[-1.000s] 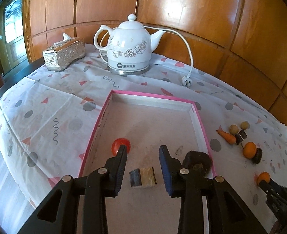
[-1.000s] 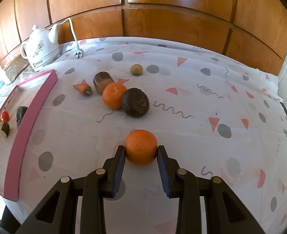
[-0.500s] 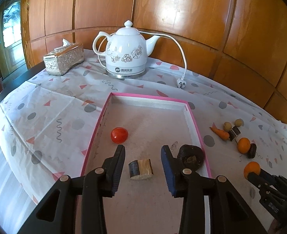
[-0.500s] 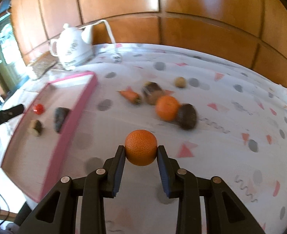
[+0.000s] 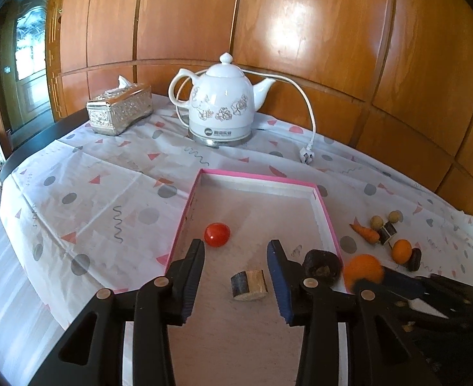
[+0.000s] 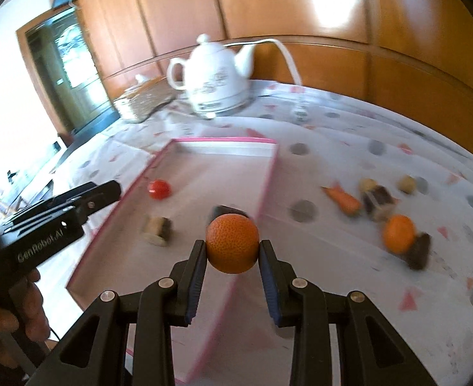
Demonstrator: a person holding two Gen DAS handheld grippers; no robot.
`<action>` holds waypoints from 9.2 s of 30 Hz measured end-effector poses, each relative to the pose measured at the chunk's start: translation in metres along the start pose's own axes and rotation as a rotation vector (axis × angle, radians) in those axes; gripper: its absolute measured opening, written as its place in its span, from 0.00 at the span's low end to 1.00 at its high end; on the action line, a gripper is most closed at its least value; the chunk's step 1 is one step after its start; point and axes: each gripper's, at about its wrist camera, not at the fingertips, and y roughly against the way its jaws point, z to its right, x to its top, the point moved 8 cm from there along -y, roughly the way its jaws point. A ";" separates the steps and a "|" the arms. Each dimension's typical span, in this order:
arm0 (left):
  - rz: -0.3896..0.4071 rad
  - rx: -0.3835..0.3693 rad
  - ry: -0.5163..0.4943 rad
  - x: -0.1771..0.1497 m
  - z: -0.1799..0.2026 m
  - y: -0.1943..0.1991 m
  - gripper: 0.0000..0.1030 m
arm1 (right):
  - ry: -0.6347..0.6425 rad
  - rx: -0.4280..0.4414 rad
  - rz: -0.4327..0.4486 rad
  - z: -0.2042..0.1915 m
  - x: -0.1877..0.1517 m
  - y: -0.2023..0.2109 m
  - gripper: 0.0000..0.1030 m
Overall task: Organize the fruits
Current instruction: 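Carry the tomato into the tray with left tool while right tool places the orange there, then move both open tools back toward the remaining produce, then grasp the second orange with left tool while right tool grasps the second avocado, then place the orange in the pink tray with left tool while right tool places the avocado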
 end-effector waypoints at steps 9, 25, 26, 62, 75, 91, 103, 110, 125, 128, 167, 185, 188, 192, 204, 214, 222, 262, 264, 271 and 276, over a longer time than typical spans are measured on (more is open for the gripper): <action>0.019 0.000 -0.002 0.002 -0.003 0.007 0.40 | 0.061 0.029 -0.030 -0.033 0.012 -0.030 0.33; 0.026 -0.005 -0.023 0.002 0.006 0.012 0.40 | 0.014 -0.044 0.018 -0.012 0.009 -0.011 0.33; 0.025 -0.006 -0.026 0.002 0.007 0.012 0.40 | 0.010 -0.051 0.021 -0.009 0.008 -0.010 0.33; 0.013 -0.065 -0.271 -0.019 0.090 0.012 0.40 | -0.276 -0.284 0.091 0.139 -0.038 0.054 0.33; -0.083 -0.142 -0.316 -0.037 0.136 -0.013 0.40 | -0.356 -0.346 0.064 0.183 -0.061 0.058 0.33; -0.170 -0.193 -0.275 -0.035 0.159 -0.044 0.40 | -0.251 -0.363 -0.009 0.197 -0.044 0.017 0.44; -0.215 -0.233 -0.269 -0.033 0.184 -0.064 0.40 | -0.218 -0.346 -0.028 0.202 -0.039 -0.002 0.37; -0.251 -0.289 -0.263 -0.036 0.213 -0.078 0.40 | -0.222 -0.367 -0.018 0.209 -0.042 0.005 0.37; -0.290 -0.385 -0.237 -0.040 0.269 -0.101 0.51 | -0.256 -0.516 0.019 0.246 -0.059 0.026 0.37; -0.305 -0.390 -0.231 -0.040 0.280 -0.109 0.51 | -0.278 -0.508 0.030 0.251 -0.060 0.029 0.37; -0.192 -0.277 -0.358 -0.090 0.236 -0.093 0.35 | -0.358 -0.398 0.047 0.226 -0.081 0.039 0.39; -0.157 -0.292 -0.347 -0.092 0.234 -0.094 0.35 | -0.370 -0.391 0.054 0.226 -0.086 0.033 0.41; -0.155 -0.293 -0.346 -0.092 0.235 -0.093 0.35 | -0.370 -0.391 0.056 0.226 -0.086 0.033 0.41; -0.153 -0.292 -0.349 -0.092 0.235 -0.093 0.35 | -0.371 -0.390 0.058 0.226 -0.087 0.033 0.41; -0.152 -0.273 -0.327 -0.074 0.221 -0.073 0.34 | -0.343 -0.423 0.051 0.223 -0.086 0.032 0.41; -0.104 -0.247 -0.244 -0.042 0.176 -0.042 0.35 | -0.327 -0.447 0.044 0.223 -0.086 0.032 0.40; -0.107 -0.159 -0.137 -0.023 0.111 -0.045 0.35 | -0.314 -0.463 0.039 0.222 -0.085 0.030 0.40; -0.107 0.002 0.024 -0.027 0.006 -0.038 0.56 | -0.305 -0.481 0.013 0.215 -0.083 0.031 0.40; -0.108 -0.001 0.030 -0.028 0.005 -0.038 0.57 | -0.303 -0.460 0.009 0.208 -0.081 0.030 0.40; -0.097 0.001 0.043 -0.026 0.000 -0.036 0.57 | -0.232 -0.318 0.029 0.154 -0.058 0.024 0.39; -0.088 0.002 0.059 -0.023 -0.006 -0.034 0.57 | -0.119 -0.203 0.043 0.099 -0.036 0.017 0.39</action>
